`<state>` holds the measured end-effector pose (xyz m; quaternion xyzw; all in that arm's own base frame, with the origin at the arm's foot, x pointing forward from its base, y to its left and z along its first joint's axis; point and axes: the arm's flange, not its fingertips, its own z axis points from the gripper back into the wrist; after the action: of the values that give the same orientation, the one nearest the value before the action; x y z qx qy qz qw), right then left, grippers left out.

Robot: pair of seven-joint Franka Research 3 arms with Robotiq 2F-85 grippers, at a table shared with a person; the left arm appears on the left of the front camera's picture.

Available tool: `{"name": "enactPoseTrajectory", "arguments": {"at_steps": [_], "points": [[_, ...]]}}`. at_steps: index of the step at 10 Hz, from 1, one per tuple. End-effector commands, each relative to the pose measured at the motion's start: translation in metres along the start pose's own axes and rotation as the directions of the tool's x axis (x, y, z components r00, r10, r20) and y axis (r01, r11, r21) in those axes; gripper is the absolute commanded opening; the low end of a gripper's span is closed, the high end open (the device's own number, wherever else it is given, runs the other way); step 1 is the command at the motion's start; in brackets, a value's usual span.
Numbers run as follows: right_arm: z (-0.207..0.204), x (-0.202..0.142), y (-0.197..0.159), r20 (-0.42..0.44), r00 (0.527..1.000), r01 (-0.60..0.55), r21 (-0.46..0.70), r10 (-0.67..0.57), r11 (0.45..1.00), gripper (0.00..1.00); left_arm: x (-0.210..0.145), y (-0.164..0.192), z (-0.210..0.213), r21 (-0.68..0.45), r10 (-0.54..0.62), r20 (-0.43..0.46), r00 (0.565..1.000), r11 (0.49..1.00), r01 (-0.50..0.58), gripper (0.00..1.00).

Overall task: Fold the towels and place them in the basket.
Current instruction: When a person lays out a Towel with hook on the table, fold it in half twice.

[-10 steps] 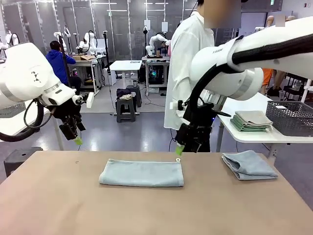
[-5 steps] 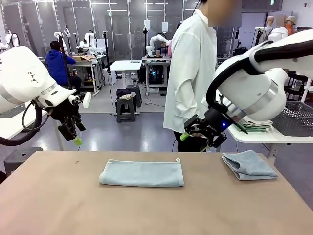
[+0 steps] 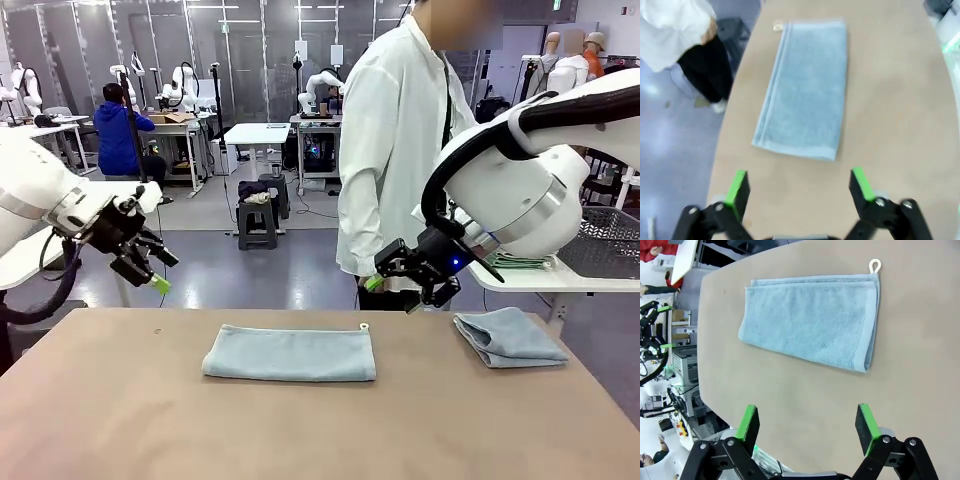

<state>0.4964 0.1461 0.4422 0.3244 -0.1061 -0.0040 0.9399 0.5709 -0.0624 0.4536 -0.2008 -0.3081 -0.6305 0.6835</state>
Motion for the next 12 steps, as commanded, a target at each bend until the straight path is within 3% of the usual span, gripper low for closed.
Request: {"name": "enactPoseTrajectory", "arguments": {"at_steps": [1,4,12], "points": [[0.002,0.002,-0.001,-0.005,1.000,0.017,-0.015,-0.017,1.000,0.97,-0.025,0.014,0.003,-0.095,-0.016,0.168,0.986,0.995,0.032,1.00],[-0.011,0.002,0.003,-0.006,1.000,-0.001,-0.035,0.001,0.999,0.97,-0.043,0.023,-0.013,-0.145,0.000,0.260,0.966,0.989,0.039,1.00],[-0.103,0.007,0.015,0.031,0.993,0.118,-0.242,-0.114,0.963,0.97,-0.048,0.017,-0.017,-0.143,0.006,0.234,0.972,0.989,0.028,1.00]]}}
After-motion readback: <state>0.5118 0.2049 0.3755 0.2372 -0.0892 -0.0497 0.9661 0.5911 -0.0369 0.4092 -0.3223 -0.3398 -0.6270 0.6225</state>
